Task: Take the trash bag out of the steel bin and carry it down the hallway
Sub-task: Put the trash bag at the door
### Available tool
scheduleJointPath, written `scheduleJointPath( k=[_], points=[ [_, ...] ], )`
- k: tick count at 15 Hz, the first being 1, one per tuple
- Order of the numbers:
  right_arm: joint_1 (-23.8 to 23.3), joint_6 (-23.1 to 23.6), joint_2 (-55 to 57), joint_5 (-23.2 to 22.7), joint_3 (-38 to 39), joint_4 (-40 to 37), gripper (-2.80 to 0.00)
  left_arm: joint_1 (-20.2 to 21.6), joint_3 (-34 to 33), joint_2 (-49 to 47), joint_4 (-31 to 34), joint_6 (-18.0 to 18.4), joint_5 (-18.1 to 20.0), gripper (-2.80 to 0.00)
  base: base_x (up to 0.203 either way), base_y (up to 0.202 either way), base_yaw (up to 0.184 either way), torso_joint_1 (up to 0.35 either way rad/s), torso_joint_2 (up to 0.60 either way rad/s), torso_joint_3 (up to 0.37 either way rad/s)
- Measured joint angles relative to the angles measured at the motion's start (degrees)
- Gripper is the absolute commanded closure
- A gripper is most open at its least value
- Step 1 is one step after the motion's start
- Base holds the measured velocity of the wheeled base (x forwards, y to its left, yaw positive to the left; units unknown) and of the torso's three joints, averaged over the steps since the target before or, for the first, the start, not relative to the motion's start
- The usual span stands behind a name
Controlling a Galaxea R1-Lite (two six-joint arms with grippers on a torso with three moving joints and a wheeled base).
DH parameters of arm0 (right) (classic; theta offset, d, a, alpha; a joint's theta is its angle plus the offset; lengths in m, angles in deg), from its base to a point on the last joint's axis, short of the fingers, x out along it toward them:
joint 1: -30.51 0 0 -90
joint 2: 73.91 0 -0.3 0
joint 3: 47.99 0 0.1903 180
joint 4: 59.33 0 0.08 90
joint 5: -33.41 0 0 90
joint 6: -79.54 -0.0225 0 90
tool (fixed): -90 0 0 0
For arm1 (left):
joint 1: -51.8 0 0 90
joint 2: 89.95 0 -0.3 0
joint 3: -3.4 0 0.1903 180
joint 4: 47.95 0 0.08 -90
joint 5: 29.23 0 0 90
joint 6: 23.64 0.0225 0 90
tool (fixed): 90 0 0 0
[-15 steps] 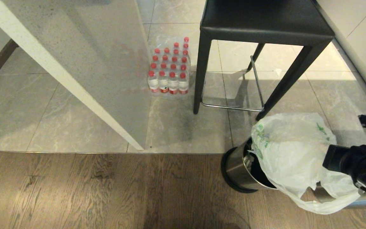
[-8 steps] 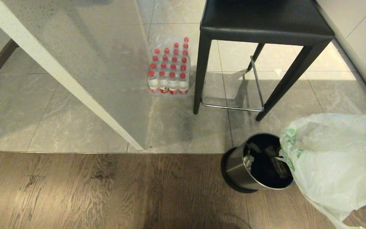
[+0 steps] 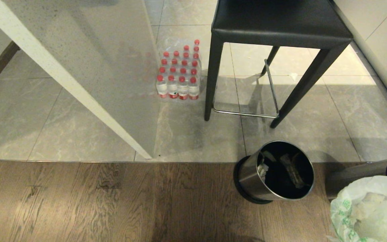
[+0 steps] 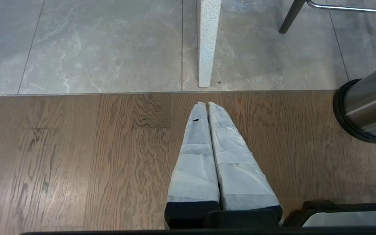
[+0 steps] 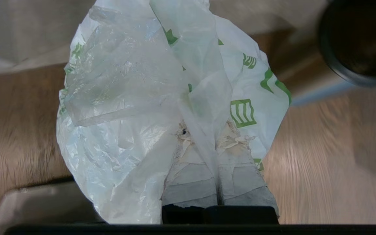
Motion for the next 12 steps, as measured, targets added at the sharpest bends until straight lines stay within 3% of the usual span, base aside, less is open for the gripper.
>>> scheduleJointPath(
  k=[3, 6, 9, 11, 12],
  points=[
    [-1.2, 4.8, -8.4, -4.4, 8.9, 3.5, 0.00, 0.0, 0.0, 0.0, 0.0, 0.0, 0.0, 0.00, 0.000, 0.000, 0.000, 0.000, 0.00, 0.000],
    [-1.6, 8.4, -11.0, -6.7, 17.9, 14.9, 0.00, 0.0, 0.0, 0.0, 0.0, 0.0, 0.0, 0.00, 0.000, 0.000, 0.000, 0.000, 0.00, 0.000],
    [-1.7, 5.9, -11.8, -6.7, 21.3, 23.4, 0.00, 0.0, 0.0, 0.0, 0.0, 0.0, 0.0, 0.00, 0.000, 0.000, 0.000, 0.000, 0.00, 0.000],
    [-1.7, 8.7, -12.0, -7.0, 21.8, 23.7, 0.00, 0.0, 0.0, 0.0, 0.0, 0.0, 0.0, 0.00, 0.000, 0.000, 0.000, 0.000, 0.00, 0.000],
    [-1.7, 7.7, -12.0, -6.9, 21.9, 23.8, 0.00, 0.0, 0.0, 0.0, 0.0, 0.0, 0.0, 0.00, 0.000, 0.000, 0.000, 0.000, 0.00, 0.000]
  ],
)
